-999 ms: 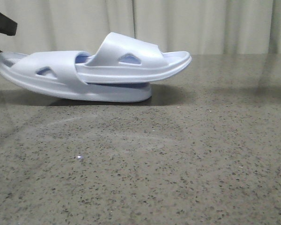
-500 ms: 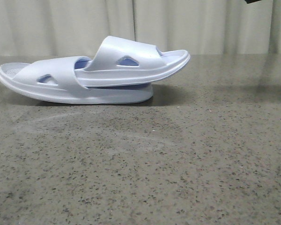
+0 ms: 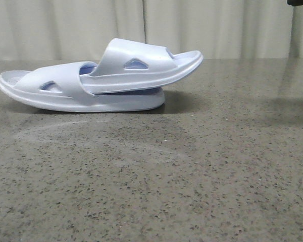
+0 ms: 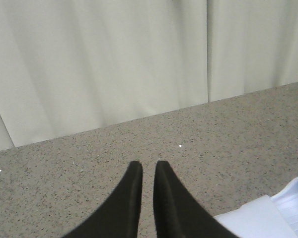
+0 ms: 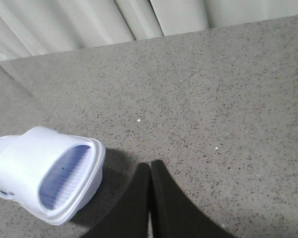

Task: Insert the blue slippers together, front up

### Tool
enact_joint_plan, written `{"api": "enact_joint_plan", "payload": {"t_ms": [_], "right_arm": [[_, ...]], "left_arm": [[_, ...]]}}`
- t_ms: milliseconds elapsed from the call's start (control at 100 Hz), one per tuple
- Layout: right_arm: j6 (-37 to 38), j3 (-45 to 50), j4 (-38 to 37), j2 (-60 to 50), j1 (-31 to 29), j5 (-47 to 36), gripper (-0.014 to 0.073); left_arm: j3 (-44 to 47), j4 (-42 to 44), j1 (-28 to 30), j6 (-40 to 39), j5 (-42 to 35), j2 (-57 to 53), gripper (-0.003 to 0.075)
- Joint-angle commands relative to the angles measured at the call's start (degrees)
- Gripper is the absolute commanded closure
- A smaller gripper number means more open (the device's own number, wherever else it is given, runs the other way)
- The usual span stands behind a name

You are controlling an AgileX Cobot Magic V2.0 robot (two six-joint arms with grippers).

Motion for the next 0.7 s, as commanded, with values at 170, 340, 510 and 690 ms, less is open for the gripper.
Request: {"api": "enact_joint_plan", "payload": {"t_ms": [170, 340, 510, 690], "right_arm": [[-9.7, 8.7, 7.8, -9.5, 10.6, -15.3, 0.0681], [-10.0, 16.3, 9.0, -16.6, 11.2, -17.3, 0.0681], [-10.0, 22.6, 10.0, -25.9, 11.2, -20.4, 0.0681], [-10.0, 26.6, 13.2, -32.7, 11.2, -21.0, 0.0683]], "left_arm": [[9.3, -6.5, -4.8, 0.5, -10.5, -9.1, 0.0705], [16.2, -8.6, -4.8, 0.5, -11.1, -14.8, 0.0704], [22.1, -10.4, -4.8, 0.5, -13.6, -20.6, 0.0704], [24.7, -12.2, -4.8, 0.5, -14.1, -26.0, 0.0704]]}}
